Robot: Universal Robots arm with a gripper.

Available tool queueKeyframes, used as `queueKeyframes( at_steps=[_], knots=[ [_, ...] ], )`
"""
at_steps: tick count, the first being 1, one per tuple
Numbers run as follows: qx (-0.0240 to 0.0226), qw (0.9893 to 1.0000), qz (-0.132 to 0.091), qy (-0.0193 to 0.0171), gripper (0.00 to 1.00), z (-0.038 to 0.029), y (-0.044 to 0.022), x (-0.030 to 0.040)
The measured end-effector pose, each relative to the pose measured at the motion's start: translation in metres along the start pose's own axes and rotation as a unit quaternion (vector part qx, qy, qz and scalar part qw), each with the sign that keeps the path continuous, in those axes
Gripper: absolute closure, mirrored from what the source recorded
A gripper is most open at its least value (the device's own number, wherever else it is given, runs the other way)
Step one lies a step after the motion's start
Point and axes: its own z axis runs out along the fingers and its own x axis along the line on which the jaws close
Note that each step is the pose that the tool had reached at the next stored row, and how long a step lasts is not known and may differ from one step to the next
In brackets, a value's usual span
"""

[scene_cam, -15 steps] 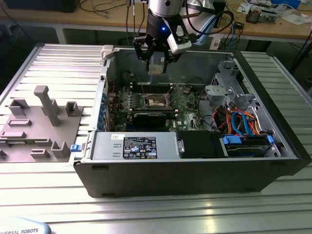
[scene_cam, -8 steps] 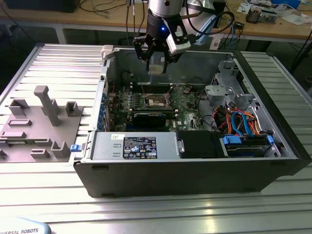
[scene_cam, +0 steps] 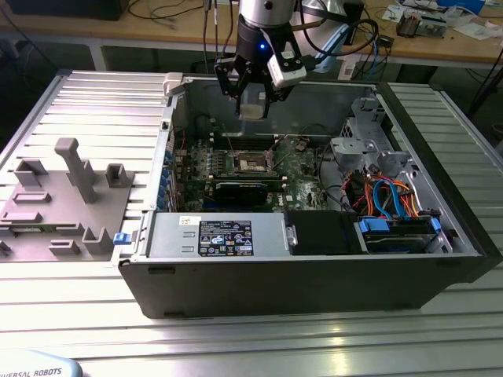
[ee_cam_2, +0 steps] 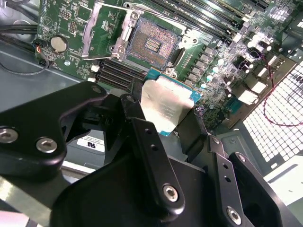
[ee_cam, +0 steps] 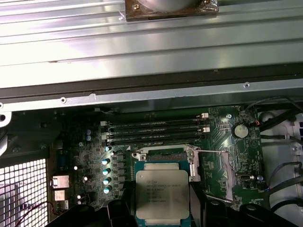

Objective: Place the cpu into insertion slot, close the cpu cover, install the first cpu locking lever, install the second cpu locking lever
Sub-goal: 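Place the cpu into insertion slot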

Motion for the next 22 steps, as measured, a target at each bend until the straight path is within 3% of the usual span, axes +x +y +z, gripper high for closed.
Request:
queueKeyframes(
  at_steps=[8, 22],
  knots=[
    [-0.0001, 1.0000, 0.003, -0.0003, 0.46, 0.0001, 0.0000, 0.0000],
    [-0.0006, 0.9996, 0.029, -0.0026, 0.46, 0.0003, 0.0000, 0.0000]
  ],
)
